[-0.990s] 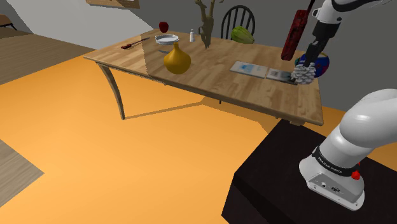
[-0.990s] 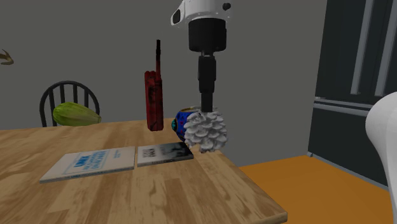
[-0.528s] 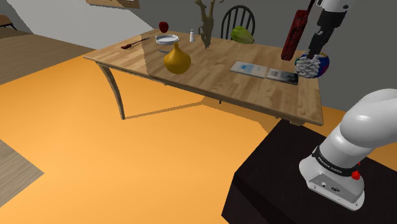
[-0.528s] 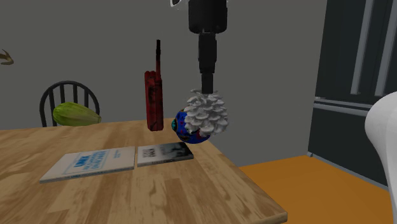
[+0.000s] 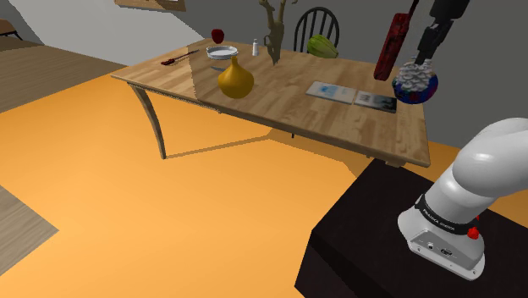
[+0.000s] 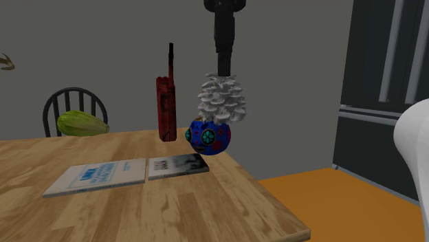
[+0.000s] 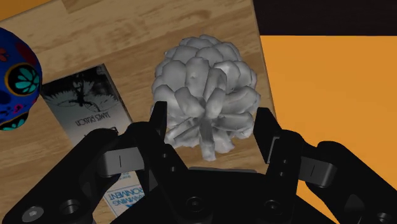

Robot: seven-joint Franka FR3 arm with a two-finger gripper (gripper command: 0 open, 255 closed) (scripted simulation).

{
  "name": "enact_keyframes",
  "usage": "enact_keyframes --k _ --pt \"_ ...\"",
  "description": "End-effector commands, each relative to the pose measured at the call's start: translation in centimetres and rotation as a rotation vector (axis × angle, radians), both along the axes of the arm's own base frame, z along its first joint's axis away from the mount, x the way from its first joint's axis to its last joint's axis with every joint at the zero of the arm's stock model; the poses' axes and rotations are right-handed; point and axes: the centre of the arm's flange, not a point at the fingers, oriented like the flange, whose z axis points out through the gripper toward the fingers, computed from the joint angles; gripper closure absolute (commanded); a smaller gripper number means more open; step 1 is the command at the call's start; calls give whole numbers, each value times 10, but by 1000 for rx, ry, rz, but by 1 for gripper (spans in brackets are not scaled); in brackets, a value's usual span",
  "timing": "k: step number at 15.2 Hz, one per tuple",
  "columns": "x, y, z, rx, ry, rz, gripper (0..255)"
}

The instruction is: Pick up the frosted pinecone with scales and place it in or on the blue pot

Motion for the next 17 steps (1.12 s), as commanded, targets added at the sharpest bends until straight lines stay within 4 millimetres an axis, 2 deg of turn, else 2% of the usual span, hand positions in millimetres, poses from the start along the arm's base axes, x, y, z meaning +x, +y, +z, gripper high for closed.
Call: enact_keyframes --k 1,2,17 --pt "0 0 11 0 0 0 255" --pt "0 0 14 0 0 0 255" --pt "13 -196 36 0 0 0 255"
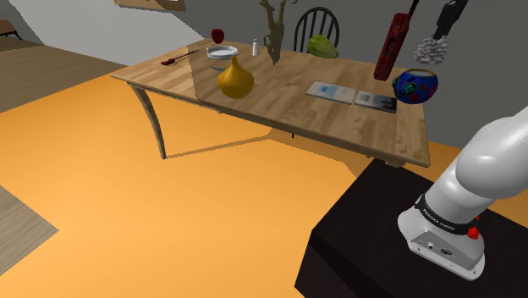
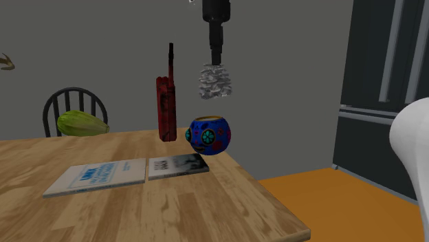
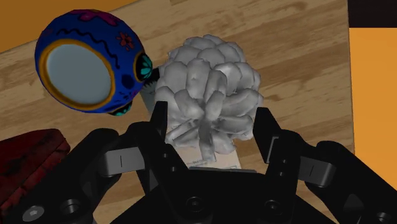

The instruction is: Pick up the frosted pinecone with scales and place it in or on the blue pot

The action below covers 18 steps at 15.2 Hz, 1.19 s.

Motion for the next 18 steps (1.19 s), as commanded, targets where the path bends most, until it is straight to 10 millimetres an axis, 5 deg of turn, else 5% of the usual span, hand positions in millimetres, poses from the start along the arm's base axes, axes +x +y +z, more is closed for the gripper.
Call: enact_keyframes --k 1,13,18 --pt "1 -26 1 -2 0 2 255" --pt "11 -181 18 -2 0 2 255" --pt "11 -181 -8 -2 0 2 255"
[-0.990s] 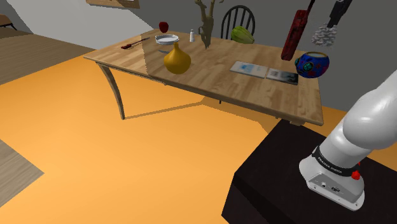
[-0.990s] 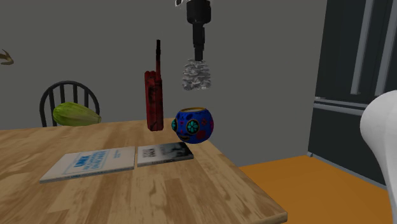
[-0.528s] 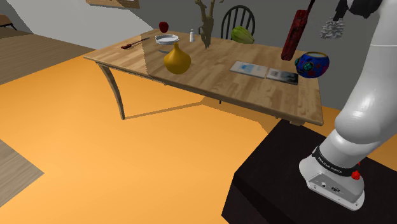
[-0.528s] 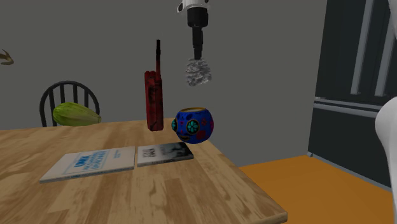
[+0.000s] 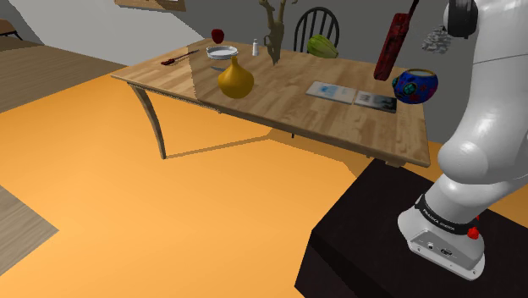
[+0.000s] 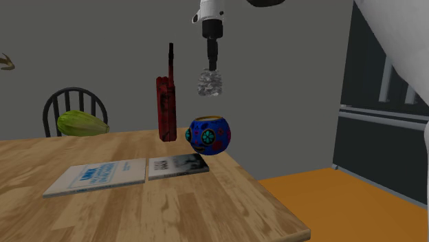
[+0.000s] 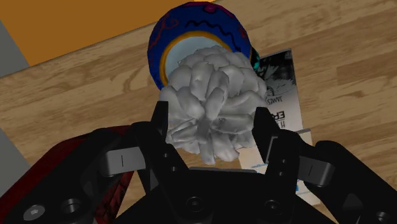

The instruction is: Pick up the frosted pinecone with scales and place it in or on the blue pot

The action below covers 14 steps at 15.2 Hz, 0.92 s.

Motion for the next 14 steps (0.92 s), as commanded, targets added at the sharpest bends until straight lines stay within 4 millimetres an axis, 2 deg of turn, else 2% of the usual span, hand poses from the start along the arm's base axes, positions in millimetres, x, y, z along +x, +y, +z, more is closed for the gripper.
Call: enact_keyframes --k 1,14 --pt "0 -1 -11 -1 0 1 255" --pt "0 -1 -79 -1 0 1 255"
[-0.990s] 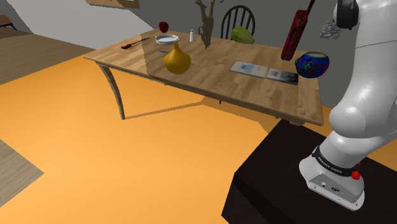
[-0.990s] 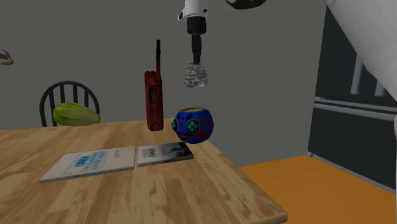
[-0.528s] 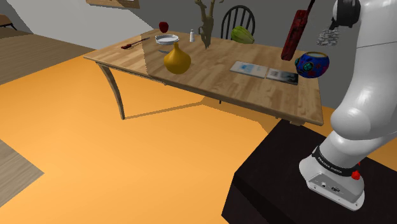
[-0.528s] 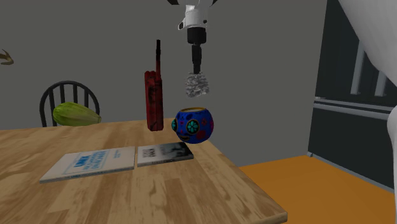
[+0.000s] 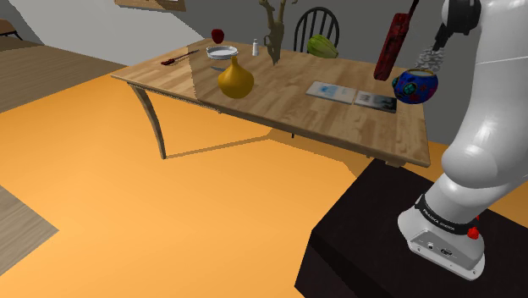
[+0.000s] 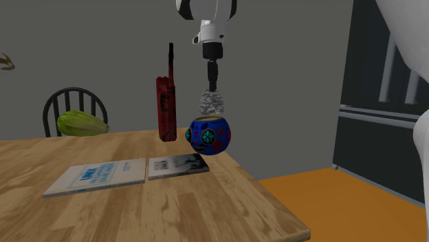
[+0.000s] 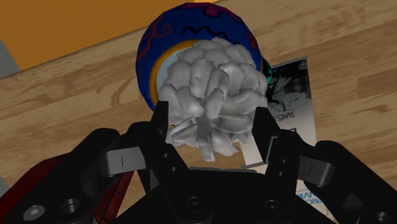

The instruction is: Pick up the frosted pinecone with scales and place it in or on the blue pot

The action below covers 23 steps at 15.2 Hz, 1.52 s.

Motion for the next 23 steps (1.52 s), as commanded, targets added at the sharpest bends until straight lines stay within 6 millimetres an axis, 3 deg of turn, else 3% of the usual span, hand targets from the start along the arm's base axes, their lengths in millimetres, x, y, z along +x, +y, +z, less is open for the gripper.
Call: enact_keyframes --k 1,10,11,16,20,23 --pt "1 -1 -10 -1 0 0 255" --pt "1 -1 -15 -1 0 0 255" --pt "0 -1 -15 -1 0 0 0" --pt "1 -1 -15 -1 0 0 0" --pt "1 0 35 -1 0 0 0" --pt "1 0 35 -1 0 0 0"
